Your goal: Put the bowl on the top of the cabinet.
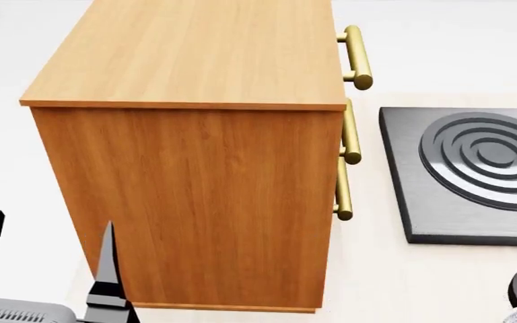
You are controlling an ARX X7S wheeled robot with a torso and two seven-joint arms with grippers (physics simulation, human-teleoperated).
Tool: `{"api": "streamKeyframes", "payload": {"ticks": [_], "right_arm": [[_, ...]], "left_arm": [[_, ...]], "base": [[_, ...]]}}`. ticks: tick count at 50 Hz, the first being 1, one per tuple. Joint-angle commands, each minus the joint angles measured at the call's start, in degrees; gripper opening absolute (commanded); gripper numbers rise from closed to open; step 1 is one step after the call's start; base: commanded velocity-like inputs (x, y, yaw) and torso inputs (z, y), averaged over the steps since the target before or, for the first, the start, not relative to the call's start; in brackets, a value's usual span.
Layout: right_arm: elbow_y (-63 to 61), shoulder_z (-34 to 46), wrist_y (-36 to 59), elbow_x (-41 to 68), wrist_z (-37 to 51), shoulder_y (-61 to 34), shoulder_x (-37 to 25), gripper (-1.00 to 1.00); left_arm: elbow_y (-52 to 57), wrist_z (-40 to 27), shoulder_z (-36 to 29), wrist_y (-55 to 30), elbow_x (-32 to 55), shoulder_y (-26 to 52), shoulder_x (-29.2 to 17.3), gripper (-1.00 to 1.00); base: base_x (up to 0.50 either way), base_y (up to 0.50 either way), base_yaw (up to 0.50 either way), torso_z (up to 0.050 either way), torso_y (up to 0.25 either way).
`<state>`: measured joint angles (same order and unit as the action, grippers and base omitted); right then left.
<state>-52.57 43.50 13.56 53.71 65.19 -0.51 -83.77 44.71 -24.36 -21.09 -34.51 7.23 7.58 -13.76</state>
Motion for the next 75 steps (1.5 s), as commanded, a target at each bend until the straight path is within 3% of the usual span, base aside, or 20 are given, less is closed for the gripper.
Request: {"api": "streamKeyframes", "payload": {"ticks": [1,75], "right_arm": [[3.32,0.90,-0.01,-0.93,-1.07,0.77,1.63,1.00],[13.92,-1.21,0.57,2.77,-7.11,-2.25,6.13,1.00]], "left_arm": [[-0.14,-0.37,-0.38,0.07,0.16,0.10,-0.17,1.00],[-0.95,-2.24,-1.30,1.79,1.77,0.08,-1.76,1.00]], "base": [[0.00,0.00,0.00,0.000,0.000],[0.00,0.00,0.00,0.000,0.000]]}}
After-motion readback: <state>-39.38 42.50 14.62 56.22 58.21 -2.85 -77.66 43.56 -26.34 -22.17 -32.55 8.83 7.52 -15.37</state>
